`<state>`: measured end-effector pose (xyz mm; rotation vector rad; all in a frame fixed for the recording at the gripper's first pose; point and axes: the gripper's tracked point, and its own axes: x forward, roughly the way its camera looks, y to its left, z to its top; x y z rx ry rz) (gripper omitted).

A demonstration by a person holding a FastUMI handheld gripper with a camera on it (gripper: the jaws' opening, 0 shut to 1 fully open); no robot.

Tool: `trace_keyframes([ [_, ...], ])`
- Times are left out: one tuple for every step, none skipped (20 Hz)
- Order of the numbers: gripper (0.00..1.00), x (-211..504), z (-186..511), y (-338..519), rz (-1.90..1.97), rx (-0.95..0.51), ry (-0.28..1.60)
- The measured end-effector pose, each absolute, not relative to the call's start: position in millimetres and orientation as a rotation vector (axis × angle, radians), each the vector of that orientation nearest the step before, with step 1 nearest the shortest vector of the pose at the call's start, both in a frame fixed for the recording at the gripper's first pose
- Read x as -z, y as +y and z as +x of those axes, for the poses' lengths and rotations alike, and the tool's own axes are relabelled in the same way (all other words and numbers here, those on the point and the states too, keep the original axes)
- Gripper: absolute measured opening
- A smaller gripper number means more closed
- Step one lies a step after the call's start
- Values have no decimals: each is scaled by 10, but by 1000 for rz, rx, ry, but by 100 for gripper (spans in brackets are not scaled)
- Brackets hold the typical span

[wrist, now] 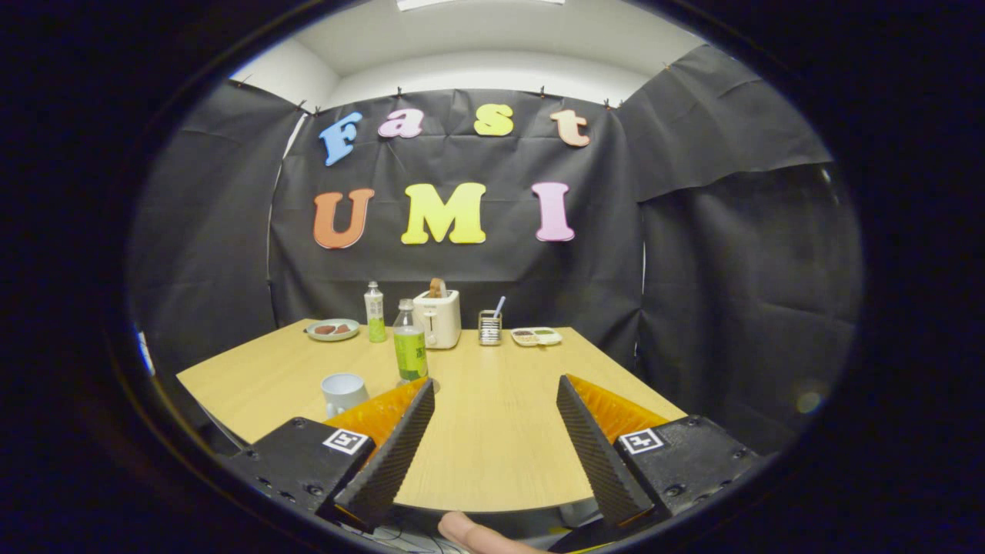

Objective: Take the bottle from table, then pour the juice into the cup, finally place the bottle on the coaster

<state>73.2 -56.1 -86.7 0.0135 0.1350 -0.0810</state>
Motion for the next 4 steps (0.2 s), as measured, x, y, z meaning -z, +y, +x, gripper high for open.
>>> trace_keyframes([
  [100, 866, 743, -572, 9, 84, 135],
  [100, 878, 735, -584, 6, 87, 136],
  [100, 892, 737, -572, 7, 84, 137],
  [100, 900, 735, -564, 6, 80, 141],
])
